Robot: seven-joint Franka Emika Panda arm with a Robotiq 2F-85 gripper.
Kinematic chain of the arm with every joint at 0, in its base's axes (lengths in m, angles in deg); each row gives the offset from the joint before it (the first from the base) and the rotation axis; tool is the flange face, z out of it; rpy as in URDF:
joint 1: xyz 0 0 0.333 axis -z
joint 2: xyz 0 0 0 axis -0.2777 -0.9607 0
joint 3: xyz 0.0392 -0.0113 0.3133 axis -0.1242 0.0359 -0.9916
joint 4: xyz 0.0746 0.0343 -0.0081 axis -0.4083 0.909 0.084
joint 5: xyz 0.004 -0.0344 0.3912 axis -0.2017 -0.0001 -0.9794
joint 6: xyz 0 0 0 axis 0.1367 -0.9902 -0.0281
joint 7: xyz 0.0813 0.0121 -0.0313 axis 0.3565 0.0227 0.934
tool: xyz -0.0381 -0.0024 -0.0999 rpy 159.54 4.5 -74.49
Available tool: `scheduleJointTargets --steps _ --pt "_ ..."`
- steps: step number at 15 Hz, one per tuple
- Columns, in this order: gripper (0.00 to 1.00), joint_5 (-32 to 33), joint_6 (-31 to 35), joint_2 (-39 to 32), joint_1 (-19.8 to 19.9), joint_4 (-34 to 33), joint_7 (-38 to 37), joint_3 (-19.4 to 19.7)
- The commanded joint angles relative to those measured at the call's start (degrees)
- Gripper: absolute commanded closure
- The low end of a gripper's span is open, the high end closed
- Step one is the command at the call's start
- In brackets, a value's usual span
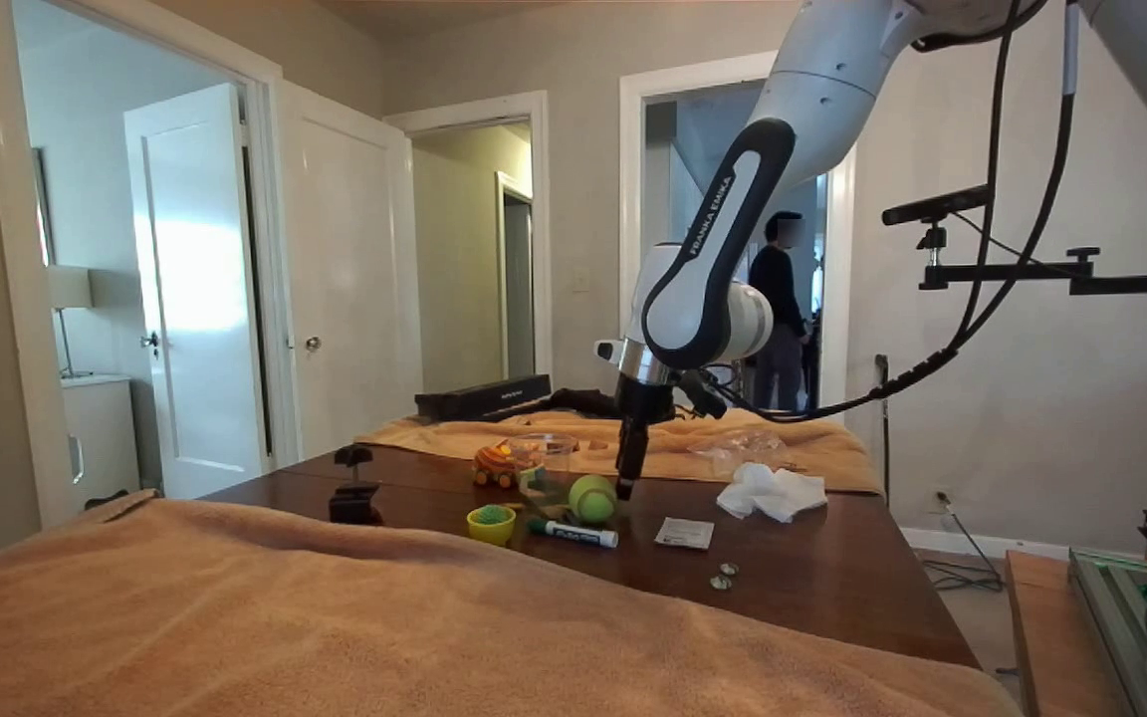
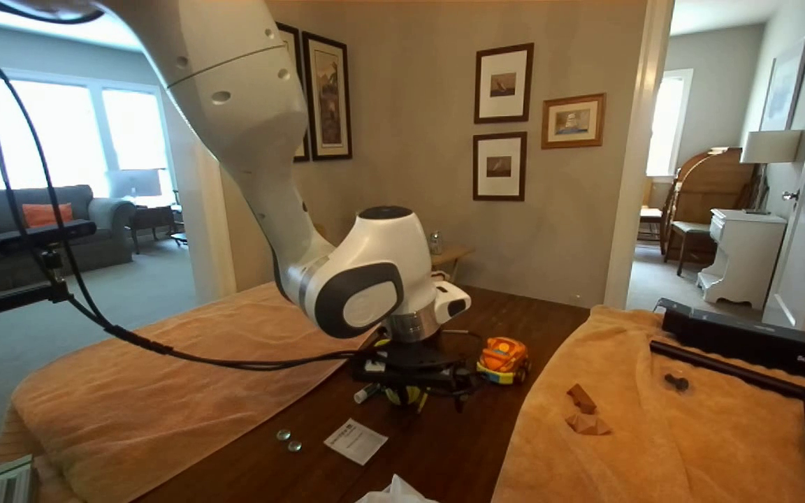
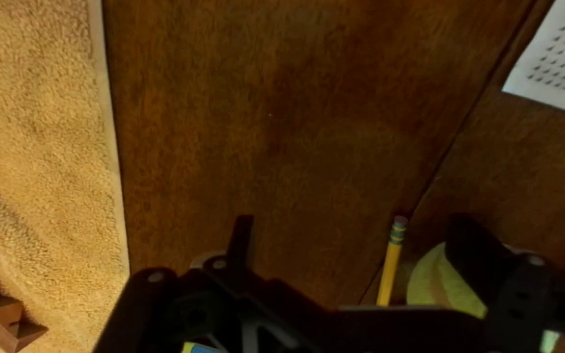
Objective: Move the car forwards then put the pencil in the clear cup.
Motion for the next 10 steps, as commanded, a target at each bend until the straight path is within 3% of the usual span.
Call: scheduleJointTargets --steps 1,6,8,10 --pt "0.0 0.4 1.49 -2.78 3.69 -2.36 2.66 -3.64" --pt "0.02 0.33 1.52 -4.32 6.59 -3.72 4.36 -6.29" --pt "0.26 0.23 1.63 -4.7 7.57 -4.03 5.04 -7.13" --pt "0.4 -0.04 1.72 -5.07 8.82 -4.18 5.92 -8.34"
